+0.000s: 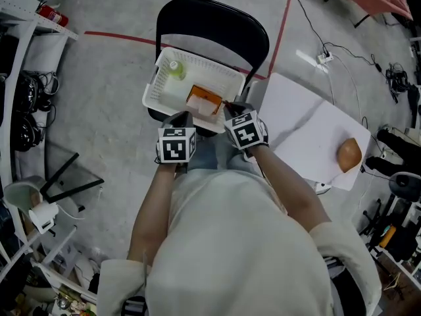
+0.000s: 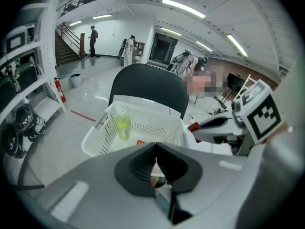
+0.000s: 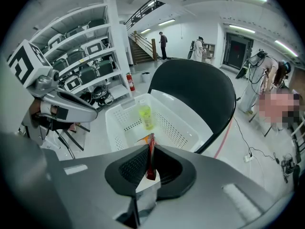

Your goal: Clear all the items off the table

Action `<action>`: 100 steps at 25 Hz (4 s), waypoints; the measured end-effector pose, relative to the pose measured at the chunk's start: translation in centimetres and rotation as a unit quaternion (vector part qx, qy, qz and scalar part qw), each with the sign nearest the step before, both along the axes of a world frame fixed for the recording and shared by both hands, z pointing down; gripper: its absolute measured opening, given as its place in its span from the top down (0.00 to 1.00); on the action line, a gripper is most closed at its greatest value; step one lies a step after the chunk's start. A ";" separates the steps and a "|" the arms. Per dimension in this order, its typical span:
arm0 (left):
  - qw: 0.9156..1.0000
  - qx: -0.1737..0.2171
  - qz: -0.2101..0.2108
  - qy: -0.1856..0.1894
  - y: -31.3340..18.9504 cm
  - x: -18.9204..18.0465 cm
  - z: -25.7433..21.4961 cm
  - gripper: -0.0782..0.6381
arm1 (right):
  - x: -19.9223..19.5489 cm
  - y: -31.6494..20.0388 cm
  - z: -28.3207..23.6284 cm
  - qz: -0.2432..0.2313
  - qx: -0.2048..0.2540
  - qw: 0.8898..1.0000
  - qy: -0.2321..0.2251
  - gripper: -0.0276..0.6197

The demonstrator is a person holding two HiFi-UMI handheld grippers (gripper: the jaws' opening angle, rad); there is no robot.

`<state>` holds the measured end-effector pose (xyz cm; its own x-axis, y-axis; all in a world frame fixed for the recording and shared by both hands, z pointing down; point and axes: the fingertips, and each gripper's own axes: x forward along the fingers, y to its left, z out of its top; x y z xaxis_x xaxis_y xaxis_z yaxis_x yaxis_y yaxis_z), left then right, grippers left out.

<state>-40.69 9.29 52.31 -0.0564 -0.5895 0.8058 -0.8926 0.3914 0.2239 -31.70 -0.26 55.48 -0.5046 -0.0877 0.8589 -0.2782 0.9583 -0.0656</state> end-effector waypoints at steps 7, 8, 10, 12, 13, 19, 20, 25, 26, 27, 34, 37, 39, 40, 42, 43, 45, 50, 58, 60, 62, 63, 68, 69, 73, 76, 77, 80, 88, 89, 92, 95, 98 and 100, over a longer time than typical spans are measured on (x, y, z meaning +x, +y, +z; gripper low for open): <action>1.000 -0.007 -0.006 0.014 0.0 -2.6 1.5 0.88 | -2.1 -0.6 2.0 0.019 -0.007 1.000 0.013 0.91; 1.000 -0.008 -0.006 0.016 0.1 -2.7 1.7 0.88 | -2.3 -0.7 1.9 0.024 -0.008 1.000 0.016 0.91; 1.000 -0.011 -0.008 0.019 0.4 -3.0 2.1 0.88 | -2.8 -0.8 1.9 0.032 -0.006 0.999 0.016 0.91; 1.000 -0.013 -0.010 0.021 0.5 -3.4 2.4 0.88 | -3.3 -0.9 2.0 0.036 -0.006 0.999 0.017 0.91; 1.000 -0.013 -0.010 0.022 0.6 -3.5 2.4 0.88 | -3.5 -1.0 2.2 0.038 -0.006 0.999 0.017 0.91; 1.000 -0.016 -0.006 0.023 1.0 -3.8 2.7 0.88 | -4.3 -0.9 2.7 0.055 -0.012 0.998 0.007 0.63; 1.000 -0.016 -0.005 0.023 1.0 -3.9 2.6 0.88 | -4.4 -0.8 2.7 0.057 -0.015 0.998 0.005 0.63; 1.000 -0.012 -0.003 0.021 0.8 -4.0 2.6 0.88 | -3.9 -0.3 3.1 0.058 -0.016 0.998 0.016 0.63; 1.000 -0.011 -0.003 0.020 0.8 -4.1 2.5 0.88 | -3.8 -0.3 3.2 0.058 -0.015 0.998 0.016 0.63; 1.000 -0.010 -0.003 0.020 0.8 -4.1 2.4 0.88 | -3.8 -0.2 3.2 0.058 -0.014 0.998 0.016 0.63; 1.000 -0.006 -0.004 0.019 1.0 -4.2 2.1 0.88 | -4.0 0.1 3.0 0.058 -0.009 0.998 0.016 0.64; 1.000 -0.005 -0.002 0.020 1.0 -4.1 2.0 0.88 | -4.2 0.0 2.7 0.059 -0.008 0.998 0.014 0.64; 1.000 -0.005 0.000 0.019 0.9 -4.1 2.0 0.88 | -4.4 0.0 2.6 0.059 -0.006 0.998 0.010 0.64; 1.000 -0.004 0.001 0.019 0.9 -4.0 2.0 0.88 | -4.4 0.0 2.5 0.058 -0.006 0.998 0.009 0.64; 1.000 -0.003 0.003 0.018 0.8 -3.8 1.9 0.88 | -4.3 0.0 2.5 0.057 -0.004 0.998 0.009 0.64; 1.000 -0.001 0.003 0.017 0.8 -3.8 1.8 0.88 | -4.3 0.1 2.4 0.057 -0.003 0.998 0.008 0.64; 1.000 0.003 0.004 0.016 0.7 -3.8 1.5 0.88 | -4.2 0.2 2.2 0.058 -0.002 0.998 0.007 0.64; 1.000 0.008 0.005 0.013 0.6 -3.9 1.0 0.88 | -4.2 0.3 1.9 0.060 0.002 0.998 0.005 0.66; 1.000 0.012 0.018 0.010 0.6 -3.3 0.6 0.88 | -3.8 0.1 1.4 0.059 0.023 0.998 0.002 0.78; 1.000 0.013 0.022 0.009 0.6 -3.1 0.5 0.88 | -3.7 0.1 1.3 0.061 0.028 0.998 0.003 0.82; 1.000 0.014 0.027 0.008 0.6 -3.1 0.4 0.88 | -3.5 0.0 1.0 0.066 0.033 0.997 0.006 0.90; 0.999 0.015 0.029 0.008 0.6 -3.0 0.4 0.88 | -3.4 0.0 0.9 0.069 0.035 0.997 0.007 0.93; 0.999 0.018 0.041 0.005 0.6 -2.7 0.2 0.88 | -2.7 0.1 0.7 0.080 0.039 0.996 0.006 0.96; 0.999 0.018 0.044 0.004 0.6 -2.7 0.1 0.88 | -2.6 0.2 0.6 0.081 0.039 0.996 0.006 0.96; 0.998 0.025 0.051 0.004 0.6 -2.5 -0.4 0.88 | -2.2 0.6 0.2 0.086 0.042 0.995 0.005 0.96; 0.998 0.029 0.062 0.006 0.6 -1.9 -0.8 0.88 | -1.8 1.0 0.0 0.089 0.039 0.995 0.004 0.96; 0.997 0.030 0.065 0.007 0.6 -1.7 -0.9 0.88 | -1.6 1.2 -0.1 0.089 0.039 0.995 0.003 0.96; 0.997 0.034 0.072 0.017 0.4 -1.2 -1.0 0.88 | -1.2 1.6 -0.4 0.092 0.038 0.995 -0.001 0.96; 0.993 0.034 0.108 0.024 -0.7 0.6 -1.1 0.88 | 0.7 0.9 -1.8 0.146 0.038 0.988 -0.026 0.96; 0.992 0.034 0.118 0.023 -1.1 1.0 -1.2 0.88 | 1.1 0.7 -2.1 0.153 0.039 0.987 -0.029 0.96; 0.988 0.035 0.147 0.019 -2.2 2.1 -1.4 0.88 | 2.8 0.3 -2.5 0.179 0.038 0.983 -0.035 0.96; 0.985 0.040 0.170 0.016 -3.3 3.7 -1.7 0.88 | 4.8 -0.2 -3.0 0.200 0.045 0.978 -0.043 0.96; 0.981 0.046 0.191 0.016 -4.3 5.9 -2.1 0.88 | 7.0 -0.8 -3.9 0.214 0.056 0.974 -0.053 0.96; 0.977 0.049 0.206 0.017 -4.9 7.7 -2.5 0.88 | 8.8 -0.9 -4.3 0.228 0.057 0.971 -0.052 0.96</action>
<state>-33.01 4.37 49.85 0.2281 -0.6310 0.7415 -0.9613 -0.0248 0.2745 -22.87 -1.14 51.22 -0.4744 -0.4142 0.7768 -0.6730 0.7394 -0.0167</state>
